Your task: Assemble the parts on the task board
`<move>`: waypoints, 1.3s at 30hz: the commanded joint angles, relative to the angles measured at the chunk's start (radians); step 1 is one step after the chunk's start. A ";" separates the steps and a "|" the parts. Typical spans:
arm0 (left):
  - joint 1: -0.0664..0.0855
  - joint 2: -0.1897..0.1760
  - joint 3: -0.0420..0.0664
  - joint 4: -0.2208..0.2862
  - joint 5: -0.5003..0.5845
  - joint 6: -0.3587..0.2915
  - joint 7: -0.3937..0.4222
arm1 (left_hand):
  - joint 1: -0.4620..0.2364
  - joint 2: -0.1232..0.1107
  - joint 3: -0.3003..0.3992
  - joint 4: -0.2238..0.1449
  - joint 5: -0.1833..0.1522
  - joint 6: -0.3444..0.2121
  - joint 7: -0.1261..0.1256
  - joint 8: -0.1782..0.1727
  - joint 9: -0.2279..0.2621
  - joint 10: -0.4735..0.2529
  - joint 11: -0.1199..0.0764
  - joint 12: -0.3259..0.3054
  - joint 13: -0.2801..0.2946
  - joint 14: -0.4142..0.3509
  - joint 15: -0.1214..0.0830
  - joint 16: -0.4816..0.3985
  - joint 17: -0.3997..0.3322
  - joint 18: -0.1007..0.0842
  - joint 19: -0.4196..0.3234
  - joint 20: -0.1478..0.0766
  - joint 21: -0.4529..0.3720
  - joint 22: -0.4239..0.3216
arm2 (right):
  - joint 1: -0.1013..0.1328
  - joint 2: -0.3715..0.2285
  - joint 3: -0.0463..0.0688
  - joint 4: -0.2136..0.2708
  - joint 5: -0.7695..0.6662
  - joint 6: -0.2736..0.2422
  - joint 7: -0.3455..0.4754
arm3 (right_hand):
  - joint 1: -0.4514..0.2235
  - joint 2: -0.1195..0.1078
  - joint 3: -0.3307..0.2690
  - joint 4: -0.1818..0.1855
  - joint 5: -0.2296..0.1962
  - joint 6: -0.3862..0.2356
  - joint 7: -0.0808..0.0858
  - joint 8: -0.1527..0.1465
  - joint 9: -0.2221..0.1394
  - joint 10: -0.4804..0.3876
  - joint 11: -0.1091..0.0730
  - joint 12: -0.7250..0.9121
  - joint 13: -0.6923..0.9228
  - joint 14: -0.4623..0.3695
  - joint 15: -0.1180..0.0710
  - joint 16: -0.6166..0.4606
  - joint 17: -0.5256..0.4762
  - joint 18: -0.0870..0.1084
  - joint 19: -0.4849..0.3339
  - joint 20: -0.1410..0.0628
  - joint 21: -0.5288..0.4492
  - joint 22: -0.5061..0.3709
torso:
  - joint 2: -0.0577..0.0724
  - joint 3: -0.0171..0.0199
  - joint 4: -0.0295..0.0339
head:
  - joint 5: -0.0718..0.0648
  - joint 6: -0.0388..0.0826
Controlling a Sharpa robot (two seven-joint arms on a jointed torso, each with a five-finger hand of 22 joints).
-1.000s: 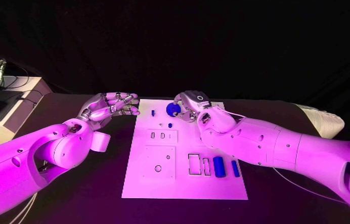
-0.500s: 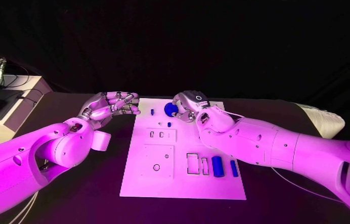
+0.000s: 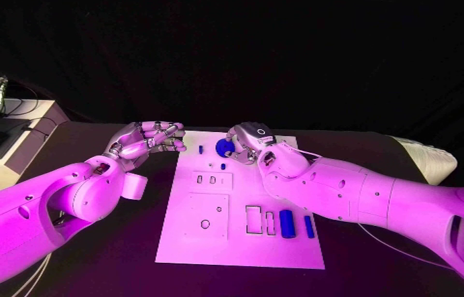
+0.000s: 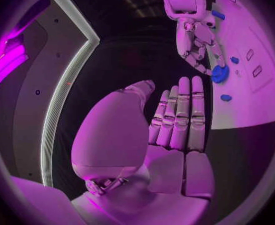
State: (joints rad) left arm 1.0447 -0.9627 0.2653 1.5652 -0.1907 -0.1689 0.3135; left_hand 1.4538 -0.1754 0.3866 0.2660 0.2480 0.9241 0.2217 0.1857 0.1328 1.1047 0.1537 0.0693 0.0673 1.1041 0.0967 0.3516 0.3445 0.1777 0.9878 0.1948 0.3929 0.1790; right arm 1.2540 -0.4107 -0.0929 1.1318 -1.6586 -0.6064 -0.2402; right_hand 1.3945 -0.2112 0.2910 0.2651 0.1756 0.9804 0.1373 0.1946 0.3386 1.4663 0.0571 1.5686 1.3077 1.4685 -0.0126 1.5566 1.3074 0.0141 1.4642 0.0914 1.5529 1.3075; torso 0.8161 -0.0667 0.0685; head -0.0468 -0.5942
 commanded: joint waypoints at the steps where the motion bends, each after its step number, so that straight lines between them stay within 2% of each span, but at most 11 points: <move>1: 0.000 0.002 0.001 0.001 -0.002 0.018 0.004 | -0.003 -0.004 0.004 0.000 -0.002 0.006 -0.001 -0.003 -0.001 0.003 0.003 -0.005 0.000 -0.008 0.000 0.003 0.001 0.002 -0.007 0.002 0.006 0.001 | -0.005 0.004 -0.003 0.002 0.009 0.016 0.020 | -0.007 -0.003 -0.007 0.009 -0.017 -0.011 0.007 -0.012 -0.006 0.104 0.005 0.002 0.263 0.091 0.001 0.005 0.211 -0.007 0.093 -0.001 -0.005 0.238 | 0.000 0.0005 -0.0008 | 0.001 0.000; 4: 0.000 0.002 0.001 0.001 -0.002 0.017 0.003 | -0.004 -0.004 0.005 0.000 -0.003 0.005 -0.001 -0.003 -0.001 0.003 0.003 -0.006 0.000 -0.008 0.000 0.004 0.002 0.002 -0.008 0.002 0.007 0.001 | -0.005 0.006 -0.003 -0.003 0.014 0.012 0.019 | -0.013 -0.001 -0.039 0.022 -0.055 -0.067 0.025 -0.054 -0.023 0.104 0.020 0.002 0.263 0.090 0.014 0.004 0.206 -0.006 0.090 0.009 -0.010 0.233 | 0.000 0.0005 -0.0009 | 0.001 0.001; 8: 0.000 0.002 0.001 0.000 -0.002 0.018 0.003 | -0.005 -0.005 0.005 0.000 -0.003 0.005 0.000 -0.004 -0.001 0.002 0.004 -0.006 0.000 -0.009 0.001 0.004 0.003 0.002 -0.008 0.002 0.007 0.001 | -0.005 0.006 -0.003 -0.006 0.022 0.014 0.019 | -0.015 0.004 -0.074 0.024 -0.058 -0.103 0.035 -0.083 -0.037 0.104 0.030 0.002 0.263 0.090 0.024 0.004 0.206 -0.005 0.089 0.020 -0.012 0.231 | 0.000 0.0009 -0.0004 | 0.001 0.000; 18: 0.000 0.002 0.001 -0.002 -0.002 0.017 0.002 | -0.005 -0.005 0.005 0.000 -0.003 0.005 0.000 -0.004 -0.001 0.002 0.004 -0.006 0.000 -0.009 0.001 0.004 0.003 0.002 -0.008 0.002 0.007 0.001 | -0.005 -0.021 -0.003 0.019 0.051 0.009 0.032 | -0.025 0.018 -0.089 0.026 -0.035 -0.081 0.036 -0.078 -0.037 0.104 0.032 0.002 0.263 0.090 0.026 0.004 0.207 -0.006 0.090 0.024 -0.011 0.233 | 0.000 0.0021 -0.0009 | 0.003 -0.001; 24: -0.001 0.000 0.001 -0.003 -0.002 0.017 0.002 | -0.005 -0.005 0.005 0.000 -0.003 0.004 0.001 -0.005 -0.002 0.001 0.005 -0.006 0.000 -0.010 0.001 0.005 0.004 0.002 -0.009 0.002 0.008 0.002 | -0.004 -0.062 -0.002 0.065 0.090 -0.005 0.055 | -0.032 0.029 -0.090 0.025 -0.020 -0.065 0.033 -0.073 -0.037 0.104 0.030 0.002 0.263 0.090 0.025 0.004 0.207 -0.006 0.090 0.023 -0.010 0.233 | 0.000 0.0030 -0.0010 | 0.006 -0.001; 27: -0.001 -0.002 0.001 -0.003 -0.002 0.016 0.002 | -0.005 -0.005 0.005 0.000 -0.003 0.004 0.001 -0.005 -0.002 0.001 0.005 -0.006 0.000 -0.010 0.001 0.005 0.004 0.002 -0.009 0.002 0.008 0.002 | -0.001 -0.080 -0.001 0.086 0.140 0.021 0.091 | -0.032 0.042 -0.083 0.024 -0.006 -0.050 0.029 -0.069 -0.036 0.104 0.027 0.002 0.263 0.090 0.021 0.004 0.208 -0.006 0.090 0.021 -0.010 0.234 | 0.001 0.0039 -0.0036 | 0.010 0.000; 29: -0.002 -0.002 0.001 -0.003 -0.002 0.016 0.002 | -0.005 -0.005 0.005 0.000 -0.003 0.004 0.001 -0.005 -0.002 0.001 0.005 -0.006 0.000 -0.010 0.001 0.005 0.004 0.002 -0.009 0.002 0.008 0.002 | 0.000 -0.083 -0.001 0.091 0.167 0.048 0.108 | -0.032 0.044 -0.081 0.024 -0.003 -0.052 0.029 -0.071 -0.038 0.104 0.026 0.002 0.263 0.091 0.021 0.004 0.210 -0.006 0.091 0.020 -0.009 0.235 | 0.002 0.0027 -0.0055 | 0.006 0.001; 32: -0.002 -0.001 0.001 -0.004 -0.002 0.015 0.002 | -0.006 -0.005 0.006 0.000 -0.003 0.003 0.001 -0.005 -0.002 0.001 0.005 -0.006 0.000 -0.010 0.001 0.005 0.005 0.002 -0.010 0.002 0.008 0.002 | 0.002 -0.080 -0.001 0.093 0.199 0.083 0.119 | -0.048 0.053 -0.080 0.027 0.003 -0.058 0.027 -0.078 -0.042 0.104 0.025 0.002 0.263 0.091 0.019 0.005 0.212 -0.006 0.092 0.019 -0.007 0.237 | 0.002 0.0023 -0.0040 | 0.007 0.000; 34: -0.002 0.000 0.001 -0.005 -0.002 0.015 0.002 | -0.006 -0.005 0.006 0.000 -0.003 0.003 0.001 -0.005 -0.002 0.001 0.005 -0.006 0.000 -0.010 0.001 0.005 0.005 0.002 -0.010 0.002 0.008 0.002 | 0.002 -0.077 -0.001 0.092 0.218 0.099 0.120 | -0.090 0.070 -0.078 0.027 0.031 -0.064 0.027 -0.087 -0.047 0.104 0.024 0.002 0.263 0.093 0.019 0.006 0.219 -0.008 0.095 0.018 -0.003 0.242 | 0.001 0.0026 -0.0017 | 0.006 0.000; 39: -0.002 0.001 0.001 -0.007 -0.002 0.015 0.001 | -0.007 -0.005 0.006 0.000 -0.003 0.003 0.001 -0.005 -0.002 0.000 0.005 -0.006 0.000 -0.011 0.001 0.005 0.005 0.002 -0.010 0.002 0.008 0.002 | 0.003 -0.067 -0.001 0.083 0.263 0.123 0.116 | -0.166 0.090 -0.072 0.027 0.060 -0.084 0.030 -0.107 -0.059 0.104 0.026 0.002 0.263 0.095 0.021 0.008 0.229 -0.010 0.099 0.019 0.005 0.250 | 0.001 0.0014 -0.0008 | 0.004 0.000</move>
State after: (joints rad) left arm 1.0429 -0.9640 0.2656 1.5576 -0.1910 -0.1681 0.3110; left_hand 1.4539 -0.1753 0.3866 0.2661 0.2480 0.9241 0.2217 0.1857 0.1319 1.1047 0.1538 0.0693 0.0673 1.1005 0.1003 0.3515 0.3484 0.1777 0.9842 0.1984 0.3962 0.1796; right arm 1.2595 -0.4821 -0.0923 1.2137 -1.4560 -0.5412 -0.1518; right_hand 1.2346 -0.1225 0.2142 0.2923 0.2326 0.9021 0.1696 0.0908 0.2797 1.4663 0.0858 1.5686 1.3081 1.4668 0.0075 1.5607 1.3073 0.0141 1.4642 0.1095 1.5539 1.3080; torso 0.8174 -0.0642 0.0662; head -0.0419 -0.5938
